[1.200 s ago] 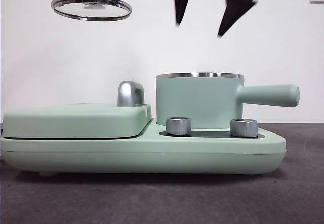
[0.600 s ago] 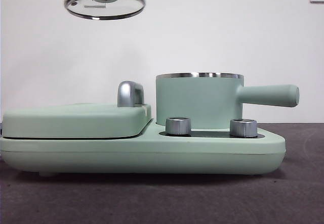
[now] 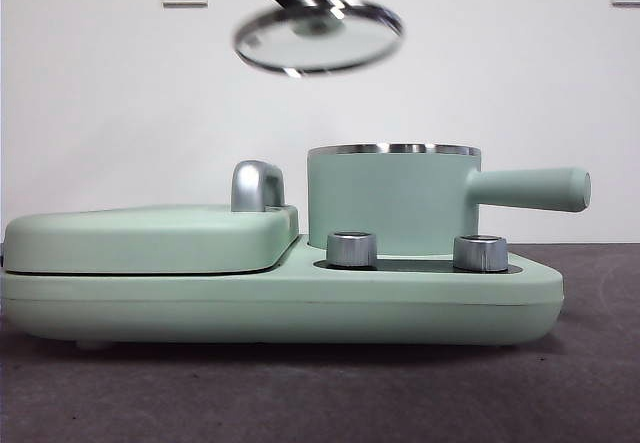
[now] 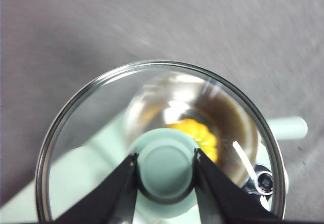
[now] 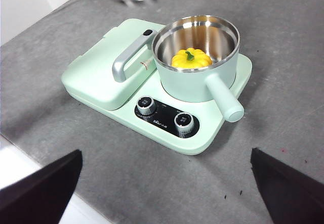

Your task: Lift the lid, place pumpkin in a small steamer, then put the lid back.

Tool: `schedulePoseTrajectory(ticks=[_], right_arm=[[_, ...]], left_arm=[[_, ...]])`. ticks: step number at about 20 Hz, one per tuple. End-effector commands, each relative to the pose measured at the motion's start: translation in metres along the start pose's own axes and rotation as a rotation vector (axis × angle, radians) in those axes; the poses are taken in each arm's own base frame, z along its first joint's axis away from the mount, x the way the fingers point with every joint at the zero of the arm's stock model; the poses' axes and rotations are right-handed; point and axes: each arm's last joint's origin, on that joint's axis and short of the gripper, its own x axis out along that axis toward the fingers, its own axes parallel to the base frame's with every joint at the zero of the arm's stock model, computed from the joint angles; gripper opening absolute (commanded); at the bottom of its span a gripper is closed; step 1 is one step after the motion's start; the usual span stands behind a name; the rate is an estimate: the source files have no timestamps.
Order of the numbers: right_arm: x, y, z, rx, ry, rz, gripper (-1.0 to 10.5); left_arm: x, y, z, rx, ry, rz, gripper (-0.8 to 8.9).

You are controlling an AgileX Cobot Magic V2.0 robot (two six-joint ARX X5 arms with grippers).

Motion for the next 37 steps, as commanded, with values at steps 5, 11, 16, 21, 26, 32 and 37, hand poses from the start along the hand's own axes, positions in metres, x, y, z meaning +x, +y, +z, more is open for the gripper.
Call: schedulePoseTrajectory(ticks=[5,11,16,21,26,32,37], right_arm=[[-0.001,0.001,0.002,0.015,-0.011,0.006,5.5],[-0.001,0.000,0.001,0.019,-0.006,0.006,5.5],[-0.001,0.000,0.001,0.027,-0.003,0.005,5.5],[-0.001,0.000,0.001,0.036,-0.003,0.005,5.5],[-0.001,0.000,0.001,0.037,-0.004,0.005,5.5],[-0.001,0.000,0.001,0.037,-0.004,0.004,5.5],[-0.001,0.000,0.001,0.037,-0.005,0.002,5.5]], left_arm=[[0.059,-0.029,0.005,0.117,0.032,-0.072,0.22],[0.091,-0.033,0.003,0.147,0.050,-0.086,0.18],[0.106,-0.031,-0.001,0.165,0.070,-0.089,0.18],[0.120,-0.029,-0.004,0.197,0.093,-0.092,0.18],[0.120,-0.027,-0.004,0.257,0.091,-0.088,0.17],[0.119,-0.023,-0.004,0.264,0.089,-0.082,0.17],[0.119,-0.023,-0.004,0.282,0.081,-0.081,0.17]])
